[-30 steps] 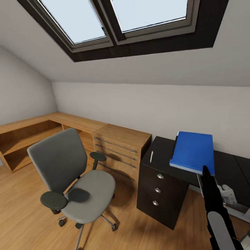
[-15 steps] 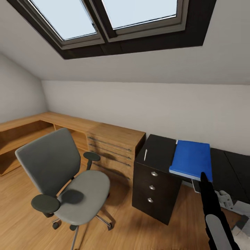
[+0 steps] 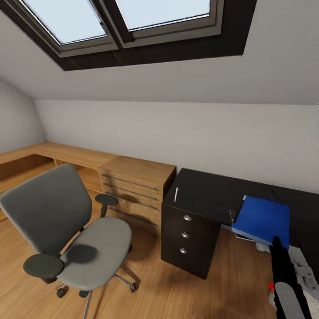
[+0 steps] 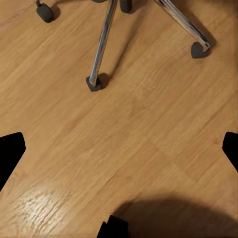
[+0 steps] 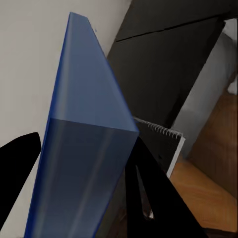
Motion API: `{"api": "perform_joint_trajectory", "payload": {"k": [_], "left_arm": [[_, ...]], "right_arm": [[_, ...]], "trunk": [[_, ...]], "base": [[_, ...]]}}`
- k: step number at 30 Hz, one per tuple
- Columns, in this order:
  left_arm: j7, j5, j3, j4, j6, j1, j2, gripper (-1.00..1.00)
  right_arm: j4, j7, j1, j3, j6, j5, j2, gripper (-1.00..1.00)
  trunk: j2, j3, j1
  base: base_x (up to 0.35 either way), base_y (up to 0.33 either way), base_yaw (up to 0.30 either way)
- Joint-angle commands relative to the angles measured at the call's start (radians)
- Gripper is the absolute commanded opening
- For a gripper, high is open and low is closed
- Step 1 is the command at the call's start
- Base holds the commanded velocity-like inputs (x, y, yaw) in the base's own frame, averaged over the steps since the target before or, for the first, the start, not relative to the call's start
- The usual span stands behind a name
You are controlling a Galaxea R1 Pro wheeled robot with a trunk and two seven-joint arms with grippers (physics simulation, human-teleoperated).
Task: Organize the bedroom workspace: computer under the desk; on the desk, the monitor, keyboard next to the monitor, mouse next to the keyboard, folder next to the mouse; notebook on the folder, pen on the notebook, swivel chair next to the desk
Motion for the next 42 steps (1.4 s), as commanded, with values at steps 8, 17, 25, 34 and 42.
{"api": "perform_joint_trajectory", "payload": {"k": [8,17,25,34,42], "left_arm": [[0.001,0.003,0.003,0.001,-0.004,-0.001,-0.001,1.0],[0.001,0.002,0.004,0.001,-0.005,-0.001,-0.001,1.0],[0.003,0.002,0.004,0.001,-0.005,-0.001,-0.001,1.0],[0.004,0.001,0.004,0.001,-0.005,-0.001,-0.001,1.0],[0.004,0.001,0.004,0.001,-0.005,-0.001,-0.001,1.0]], "right_arm": [[0.038,-0.003,-0.023,-0.031,-0.002,-0.11,-0.002,-1.0],[0.039,-0.001,-0.023,-0.049,-0.001,-0.115,-0.002,-1.0],[0.039,-0.001,-0.023,-0.05,-0.001,-0.116,-0.002,-1.0],[0.041,0.0,-0.023,-0.05,-0.002,-0.116,-0.001,-1.0],[0.042,0.0,-0.023,-0.05,-0.003,-0.116,-0.002,-1.0]], "trunk": [[-0.001,-0.012,0.0],[-0.001,-0.024,0.0],[0.041,-0.015,-0.023],[0.104,0.002,-0.058],[0.16,0.018,-0.088]], "base": [[0.0,0.0,-0.152],[0.0,0.0,-0.156],[0.0,0.0,-0.187],[0.0,0.0,-0.203],[0.0,0.0,-0.218]]}}
